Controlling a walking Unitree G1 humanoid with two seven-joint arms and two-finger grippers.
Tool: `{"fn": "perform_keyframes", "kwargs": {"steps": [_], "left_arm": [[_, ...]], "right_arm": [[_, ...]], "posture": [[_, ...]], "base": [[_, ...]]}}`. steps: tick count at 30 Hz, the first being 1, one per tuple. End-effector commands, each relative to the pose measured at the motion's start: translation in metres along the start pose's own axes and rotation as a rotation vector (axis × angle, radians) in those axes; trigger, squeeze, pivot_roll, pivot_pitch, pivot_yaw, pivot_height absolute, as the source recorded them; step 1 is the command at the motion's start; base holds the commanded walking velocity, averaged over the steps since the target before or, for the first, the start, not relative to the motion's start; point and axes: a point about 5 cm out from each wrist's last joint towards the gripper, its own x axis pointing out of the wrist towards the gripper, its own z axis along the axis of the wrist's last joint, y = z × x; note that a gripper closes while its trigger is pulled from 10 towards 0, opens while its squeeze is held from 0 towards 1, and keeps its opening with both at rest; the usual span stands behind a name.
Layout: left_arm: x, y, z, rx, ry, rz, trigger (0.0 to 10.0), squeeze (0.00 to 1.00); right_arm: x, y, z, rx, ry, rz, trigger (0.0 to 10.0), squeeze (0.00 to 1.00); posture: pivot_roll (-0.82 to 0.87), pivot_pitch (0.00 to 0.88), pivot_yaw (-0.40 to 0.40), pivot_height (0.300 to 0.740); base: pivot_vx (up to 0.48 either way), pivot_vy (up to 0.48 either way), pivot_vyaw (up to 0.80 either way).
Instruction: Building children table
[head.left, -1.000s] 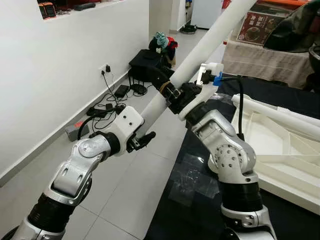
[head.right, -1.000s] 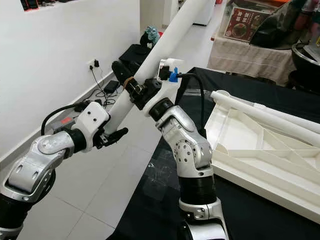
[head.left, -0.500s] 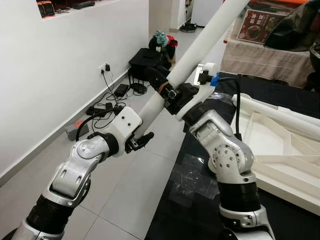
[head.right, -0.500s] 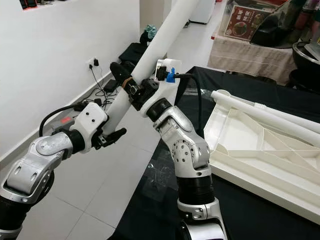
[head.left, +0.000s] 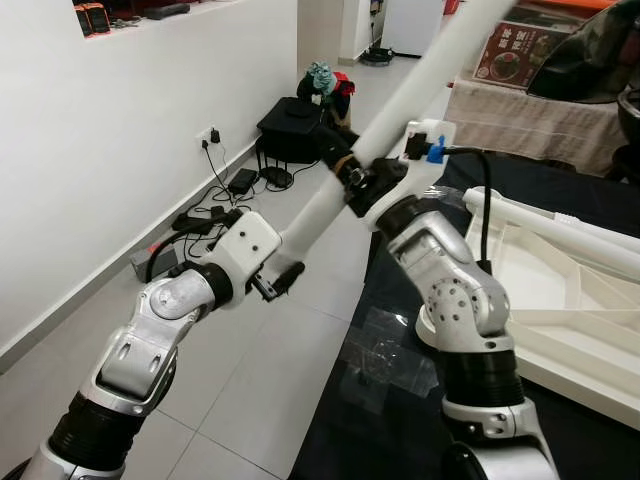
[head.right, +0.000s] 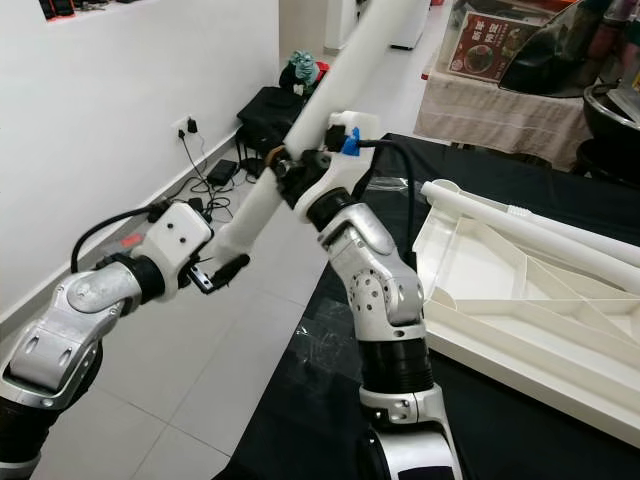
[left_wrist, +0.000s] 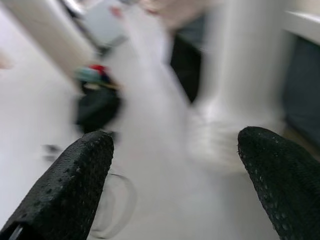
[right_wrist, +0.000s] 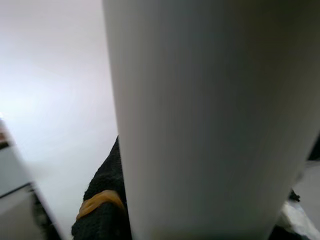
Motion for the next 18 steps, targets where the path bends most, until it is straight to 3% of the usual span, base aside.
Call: {"fn": "perform_keyframes", "kwargs": {"steps": [1, 5, 8, 9, 13, 15, 16, 17, 18], "left_arm": [[-0.004, 0.018, 0.005, 0.059, -0.021, 0.11, 10.0, 0.0], [-0.01, 0.033, 0.013, 0.092, -0.052, 0.215, 10.0, 0.0], [-0.019, 0.029, 0.013, 0.002, -0.063, 0.271, 10.0, 0.0], [-0.022, 0.017, 0.006, -0.065, -0.044, 0.24, 10.0, 0.0], [-0.023, 0.009, 0.002, -0.107, -0.031, 0.218, 10.0, 0.0], [-0.034, -0.027, -0.008, -0.224, -0.007, 0.123, 10.0, 0.0], [-0.034, -0.027, -0.008, -0.224, -0.007, 0.123, 10.0, 0.0], [-0.042, -0.05, -0.013, -0.288, 0.013, 0.056, 10.0, 0.0], [-0.042, -0.05, -0.013, -0.288, 0.013, 0.056, 10.0, 0.0]], "right_arm": [[0.0, -0.011, 0.004, -0.03, -0.023, -0.064, 0.0, 0.0], [0.001, -0.025, 0.01, -0.086, -0.037, -0.118, 0.0, 0.0], [0.004, -0.052, 0.047, -0.222, -0.101, -0.053, 0.0, 0.0], [0.004, -0.058, 0.059, -0.276, -0.102, -0.005, 0.0, 0.0], [0.004, -0.062, 0.065, -0.313, -0.1, 0.024, 0.0, 0.0], [0.003, -0.076, 0.083, -0.401, -0.077, 0.1, 0.0, 0.0], [0.003, -0.076, 0.083, -0.401, -0.077, 0.1, 0.0, 0.0], [0.001, -0.083, 0.09, -0.401, -0.045, 0.159, 0.0, 0.0], [0.001, -0.083, 0.09, -0.401, -0.045, 0.159, 0.0, 0.0]], "posture": [[0.06, 0.108, -0.078, 0.74], [0.06, 0.113, -0.08, 0.74], [0.06, 0.117, -0.083, 0.74], [0.06, 0.118, -0.083, 0.74], [0.06, 0.119, -0.084, 0.74], [0.06, 0.137, -0.096, 0.74], [0.06, 0.137, -0.096, 0.74], [0.06, 0.149, -0.099, 0.74], [0.06, 0.149, -0.099, 0.74]], "base": [[0.0, 0.0, 0.0], [0.0, 0.0, 0.0], [0.0, 0.0, 0.0], [0.0, 0.0, 0.0], [0.0, 0.0, 0.0], [0.0, 0.0, 0.0], [0.0, 0.0, 0.0], [0.0, 0.0, 0.0], [0.0, 0.0, 0.0]]}}
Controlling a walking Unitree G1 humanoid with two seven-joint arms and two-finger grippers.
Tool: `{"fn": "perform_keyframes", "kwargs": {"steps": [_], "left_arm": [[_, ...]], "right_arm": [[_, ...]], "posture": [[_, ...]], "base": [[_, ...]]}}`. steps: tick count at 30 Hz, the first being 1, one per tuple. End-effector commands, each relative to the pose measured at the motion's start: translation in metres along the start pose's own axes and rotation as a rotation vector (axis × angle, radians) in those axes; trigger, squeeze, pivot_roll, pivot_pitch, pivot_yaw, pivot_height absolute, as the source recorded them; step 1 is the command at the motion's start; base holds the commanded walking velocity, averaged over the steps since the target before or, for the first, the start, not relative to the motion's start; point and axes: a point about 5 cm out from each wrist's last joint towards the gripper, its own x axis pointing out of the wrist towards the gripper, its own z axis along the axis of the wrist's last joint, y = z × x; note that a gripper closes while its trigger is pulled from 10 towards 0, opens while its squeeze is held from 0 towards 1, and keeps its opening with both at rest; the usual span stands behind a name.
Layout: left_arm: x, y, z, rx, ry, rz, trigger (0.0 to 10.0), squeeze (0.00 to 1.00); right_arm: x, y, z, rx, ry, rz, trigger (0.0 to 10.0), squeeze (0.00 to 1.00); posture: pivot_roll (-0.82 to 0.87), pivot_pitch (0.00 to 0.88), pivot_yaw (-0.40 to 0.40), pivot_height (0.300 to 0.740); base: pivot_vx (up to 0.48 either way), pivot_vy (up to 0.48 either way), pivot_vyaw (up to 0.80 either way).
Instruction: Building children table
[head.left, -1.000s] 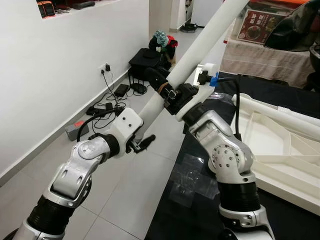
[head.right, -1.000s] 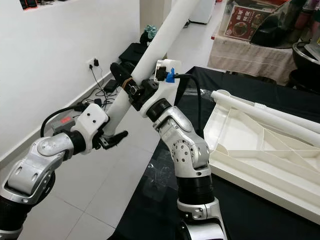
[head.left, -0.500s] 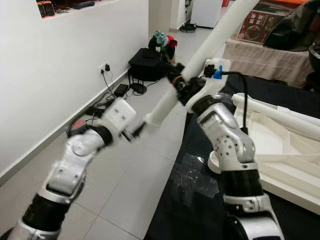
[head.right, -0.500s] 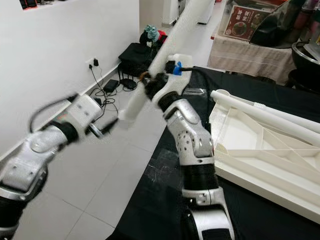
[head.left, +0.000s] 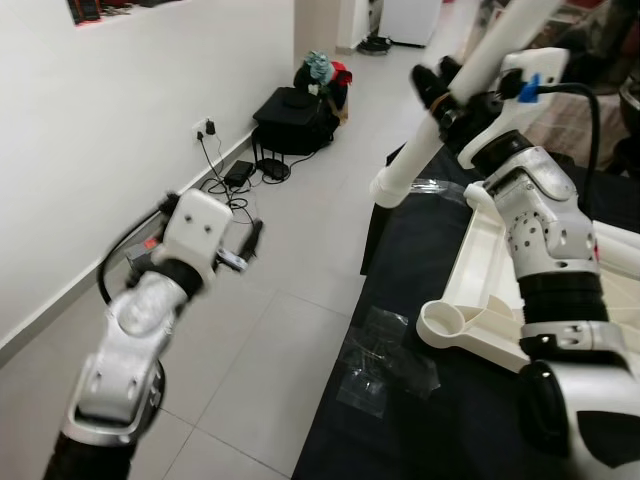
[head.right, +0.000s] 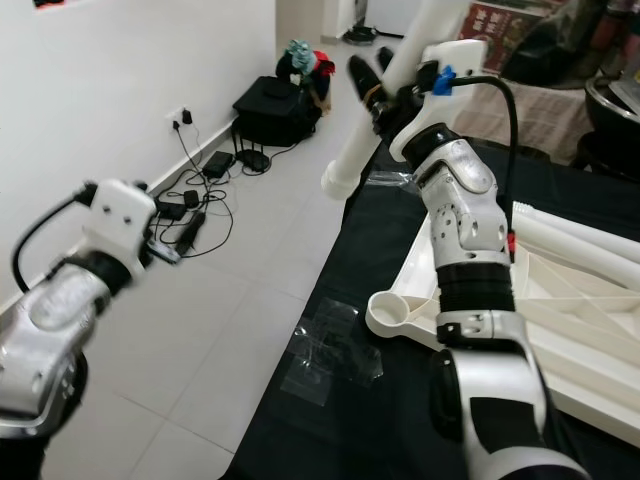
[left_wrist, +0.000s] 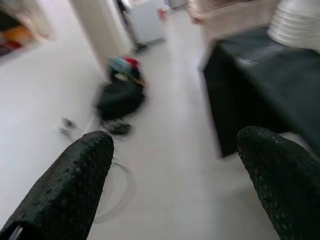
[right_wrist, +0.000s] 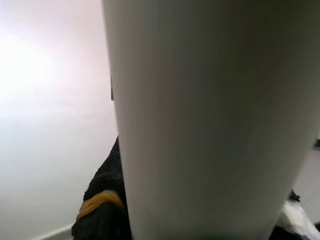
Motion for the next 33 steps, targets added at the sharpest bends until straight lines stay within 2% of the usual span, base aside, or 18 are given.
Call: {"fn": "perform_keyframes", "kwargs": {"steps": [1, 2, 4, 6, 7, 11, 12, 16, 19, 24, 33], "left_arm": [[-0.013, -0.028, -0.013, -0.093, 0.061, -0.103, 10.0, 0.0], [-0.013, -0.028, -0.013, -0.093, 0.061, -0.103, 10.0, 0.0], [-0.035, -0.052, -0.027, -0.179, 0.119, -0.177, 10.0, 0.0], [-0.046, -0.061, -0.034, -0.262, 0.159, -0.171, 10.0, 0.0], [-0.049, -0.063, -0.035, -0.274, 0.169, -0.162, 10.0, 0.0], [-0.053, -0.068, -0.037, -0.252, 0.185, -0.179, 10.0, 0.0], [-0.054, -0.069, -0.038, -0.242, 0.188, -0.178, 10.0, 0.0], [-0.05, -0.064, -0.038, -0.227, 0.185, -0.148, 10.0, 0.0], [-0.047, -0.064, -0.036, -0.22, 0.169, -0.141, 10.0, 0.0], [-0.043, -0.06, -0.034, -0.214, 0.155, -0.122, 10.0, 0.0], [-0.027, -0.033, -0.029, -0.138, 0.101, -0.023, 10.0, 0.0]], "right_arm": [[-0.003, -0.01, 0.013, 0.001, -0.002, 0.101, 0.0, 0.0], [-0.003, -0.01, 0.013, 0.001, -0.002, 0.101, 0.0, 0.0], [-0.012, -0.018, 0.013, -0.027, 0.083, 0.192, 0.0, 0.0], [-0.016, -0.027, 0.014, -0.095, 0.135, 0.176, 0.0, 0.0], [-0.015, -0.033, 0.017, -0.111, 0.132, 0.126, 0.0, 0.0], [-0.016, -0.043, 0.022, -0.119, 0.12, 0.059, 0.0, 0.0], [-0.018, -0.045, 0.023, -0.105, 0.115, 0.056, 10.0, 0.0], [-0.025, -0.045, 0.019, -0.054, 0.116, 0.124, 10.0, 0.0], [-0.031, -0.045, 0.017, 0.0, 0.09, 0.147, 10.0, 0.0], [-0.033, -0.044, 0.017, 0.029, 0.054, 0.154, 10.0, 0.0], [-0.029, -0.025, 0.017, 0.071, -0.006, 0.256, 10.0, 0.0]], "posture": [[0.06, 0.159, -0.1, 0.74], [0.06, 0.159, -0.1, 0.74], [0.06, 0.179, -0.097, 0.74], [0.07, 0.183, -0.094, 0.74], [0.07, 0.184, -0.094, 0.74], [0.07, 0.186, -0.087, 0.74], [0.07, 0.183, -0.085, 0.74], [0.06, 0.17, -0.079, 0.74], [0.06, 0.159, -0.077, 0.74], [0.06, 0.146, -0.071, 0.74], [0.06, 0.122, -0.072, 0.74]], "base": [[0.0, 0.0, 0.0], [0.0, 0.0, 0.0], [0.0, 0.0, 0.0], [0.0, 0.0, 0.0], [0.0, 0.0, 0.0], [0.0, 0.0, 0.0], [0.0, 0.0, 0.0], [0.0, 0.0, -0.36], [0.0, 0.0, -0.76], [0.0, 0.0, -0.77], [0.0, 0.0, -0.77]]}}
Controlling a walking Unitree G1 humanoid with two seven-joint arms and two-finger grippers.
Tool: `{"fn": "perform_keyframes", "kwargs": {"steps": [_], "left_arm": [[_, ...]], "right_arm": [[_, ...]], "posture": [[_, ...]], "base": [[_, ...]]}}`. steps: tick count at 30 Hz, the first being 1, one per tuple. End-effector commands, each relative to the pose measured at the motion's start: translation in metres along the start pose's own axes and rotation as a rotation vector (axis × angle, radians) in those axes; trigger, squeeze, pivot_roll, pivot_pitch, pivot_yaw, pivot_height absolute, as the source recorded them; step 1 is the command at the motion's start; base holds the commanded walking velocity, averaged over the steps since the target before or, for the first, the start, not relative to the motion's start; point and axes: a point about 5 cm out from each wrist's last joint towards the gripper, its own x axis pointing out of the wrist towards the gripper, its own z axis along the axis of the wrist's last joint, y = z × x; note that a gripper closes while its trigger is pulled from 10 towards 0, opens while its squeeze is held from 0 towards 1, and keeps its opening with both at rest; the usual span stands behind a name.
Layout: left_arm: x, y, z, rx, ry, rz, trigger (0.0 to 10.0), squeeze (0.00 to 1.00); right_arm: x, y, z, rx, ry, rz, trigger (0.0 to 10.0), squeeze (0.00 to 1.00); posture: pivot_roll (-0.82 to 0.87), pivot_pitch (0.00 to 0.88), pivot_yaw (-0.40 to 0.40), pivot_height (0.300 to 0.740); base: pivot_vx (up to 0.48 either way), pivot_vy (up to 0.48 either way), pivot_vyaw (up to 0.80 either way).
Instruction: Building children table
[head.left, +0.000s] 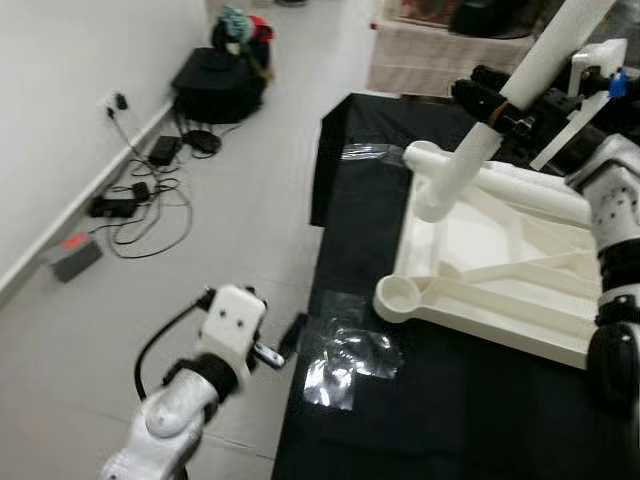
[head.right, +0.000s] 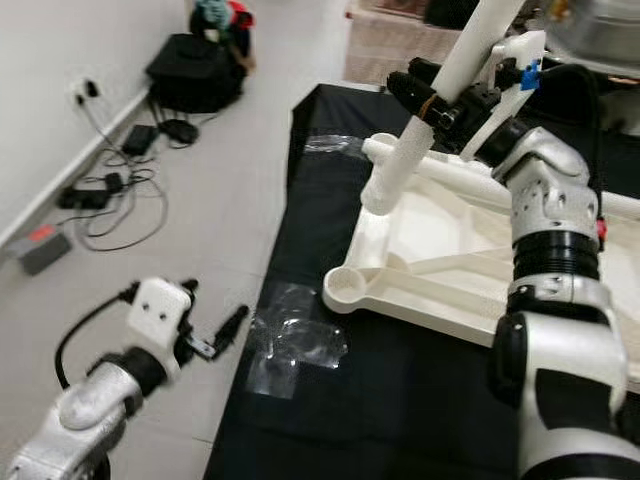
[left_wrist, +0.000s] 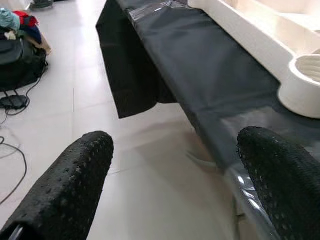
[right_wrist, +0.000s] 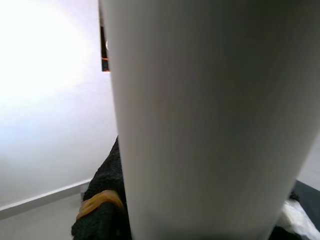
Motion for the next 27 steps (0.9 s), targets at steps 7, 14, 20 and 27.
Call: {"fn": "perform_keyframes", "kwargs": {"steps": [7, 14, 20, 27], "left_arm": [[0.006, 0.008, 0.004, 0.024, -0.023, 0.032, 10.0, 0.0], [0.007, 0.01, 0.005, 0.025, -0.03, 0.037, 10.0, 0.0], [0.008, 0.013, 0.006, 0.023, -0.029, 0.059, 10.0, 0.0], [0.001, 0.012, 0.001, -0.001, 0.002, 0.063, 10.0, 0.0]], "right_arm": [[0.005, 0.012, 0.001, 0.026, -0.04, 0.06, 10.0, 0.0], [0.01, 0.018, 0.004, 0.014, -0.047, 0.085, 10.0, 0.0], [0.022, 0.024, -0.003, 0.022, -0.009, 0.121, 10.0, 0.0], [0.042, 0.046, -0.017, 0.043, 0.08, 0.357, 10.0, 0.0]], "posture": [[0.06, 0.115, -0.074, 0.74], [0.06, 0.118, -0.075, 0.74], [0.06, 0.129, -0.078, 0.74], [0.07, 0.153, -0.084, 0.74]], "base": [[0.0, 0.0, -0.78], [0.0, 0.0, -0.75], [0.0, 0.0, 0.0], [0.0, 0.0, 0.0]]}}
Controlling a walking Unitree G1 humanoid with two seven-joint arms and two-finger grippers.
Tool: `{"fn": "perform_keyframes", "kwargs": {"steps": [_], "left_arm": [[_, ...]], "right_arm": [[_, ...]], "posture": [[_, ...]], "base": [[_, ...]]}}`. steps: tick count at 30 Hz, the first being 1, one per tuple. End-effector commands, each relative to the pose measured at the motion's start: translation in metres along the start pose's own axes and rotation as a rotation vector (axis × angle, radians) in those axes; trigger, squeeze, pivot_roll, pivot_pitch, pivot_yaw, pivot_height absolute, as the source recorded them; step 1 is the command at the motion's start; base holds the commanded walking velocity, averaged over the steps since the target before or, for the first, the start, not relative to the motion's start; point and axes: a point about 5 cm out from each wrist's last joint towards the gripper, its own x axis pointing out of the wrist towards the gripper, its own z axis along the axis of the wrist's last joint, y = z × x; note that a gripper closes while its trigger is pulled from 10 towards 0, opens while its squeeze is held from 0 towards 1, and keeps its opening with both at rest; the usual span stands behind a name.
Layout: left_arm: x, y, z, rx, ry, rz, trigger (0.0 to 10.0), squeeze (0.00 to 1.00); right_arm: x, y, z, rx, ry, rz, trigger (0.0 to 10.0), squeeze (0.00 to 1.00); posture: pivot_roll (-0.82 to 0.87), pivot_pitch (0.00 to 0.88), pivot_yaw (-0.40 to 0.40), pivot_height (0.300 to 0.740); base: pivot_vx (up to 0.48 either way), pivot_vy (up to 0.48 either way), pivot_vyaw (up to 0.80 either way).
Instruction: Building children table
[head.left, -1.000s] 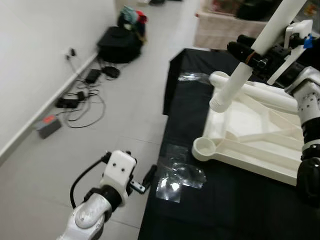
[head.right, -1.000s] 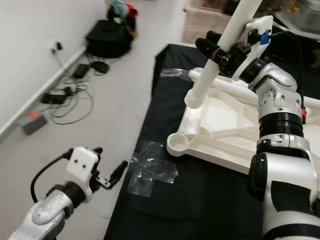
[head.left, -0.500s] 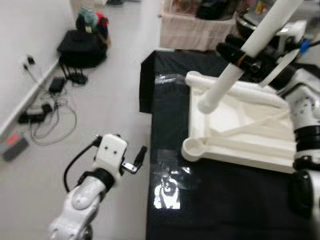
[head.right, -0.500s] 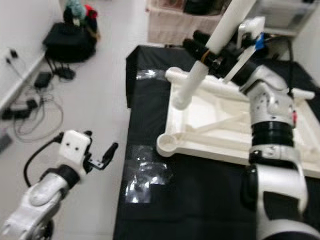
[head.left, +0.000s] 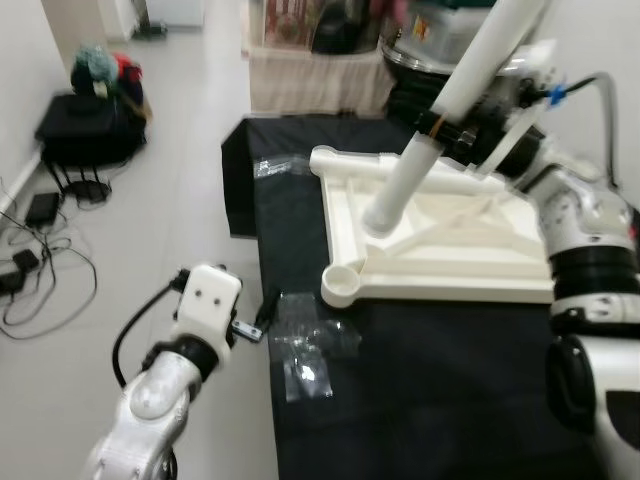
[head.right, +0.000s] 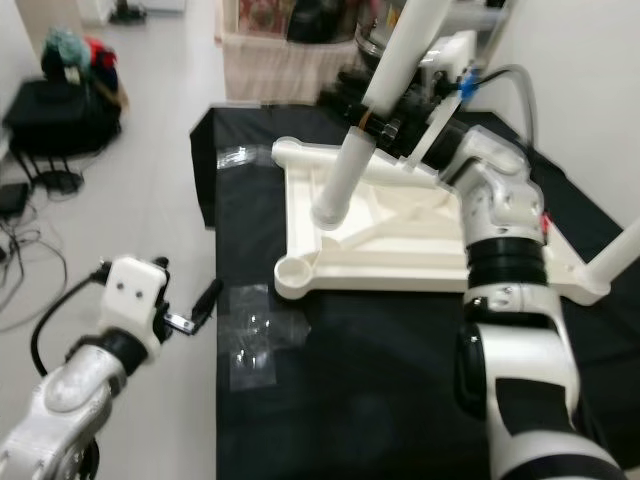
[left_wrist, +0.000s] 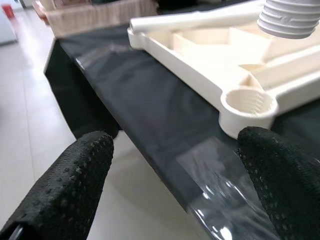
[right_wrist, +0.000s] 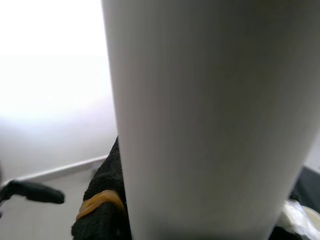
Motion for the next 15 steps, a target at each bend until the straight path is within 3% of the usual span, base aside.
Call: {"fn": "perform_keyframes", "kwargs": {"steps": [1, 3, 8, 11, 13, 15], "left_arm": [[-0.005, -0.003, -0.004, -0.024, 0.021, -0.014, 10.0, 0.0], [-0.013, -0.013, -0.01, -0.066, 0.052, -0.046, 10.0, 0.0], [-0.024, -0.032, -0.011, -0.11, 0.067, -0.135, 10.0, 0.0], [-0.034, -0.056, -0.01, -0.172, 0.074, -0.236, 10.0, 0.0], [-0.034, -0.056, -0.01, -0.172, 0.074, -0.236, 10.0, 0.0], [-0.039, -0.067, -0.009, -0.199, 0.079, -0.258, 10.0, 0.0]], "right_arm": [[0.009, 0.002, 0.002, -0.04, 0.043, 0.066, 10.0, 0.0], [0.022, 0.002, -0.002, -0.079, 0.076, 0.086, 10.0, 0.0], [0.035, -0.001, 0.006, -0.084, 0.041, 0.056, 10.0, 0.0], [0.053, 0.002, 0.013, -0.084, 0.001, 0.079, 10.0, 0.0], [0.053, 0.002, 0.013, -0.084, 0.001, 0.079, 10.0, 0.0], [0.07, 0.011, 0.014, -0.056, -0.021, 0.166, 10.0, 0.0]], "posture": [[0.07, 0.171, -0.089, 0.74], [0.08, 0.185, -0.094, 0.74], [0.09, 0.223, -0.112, 0.74], [0.09, 0.245, -0.122, 0.74], [0.09, 0.245, -0.122, 0.74], [0.09, 0.26, -0.128, 0.74]], "base": [[0.0, 0.0, 0.0], [0.0, 0.0, 0.0], [0.0, 0.0, 0.0], [0.0, 0.0, 0.0], [0.0, 0.0, 0.0], [0.0, 0.0, 0.0]]}}
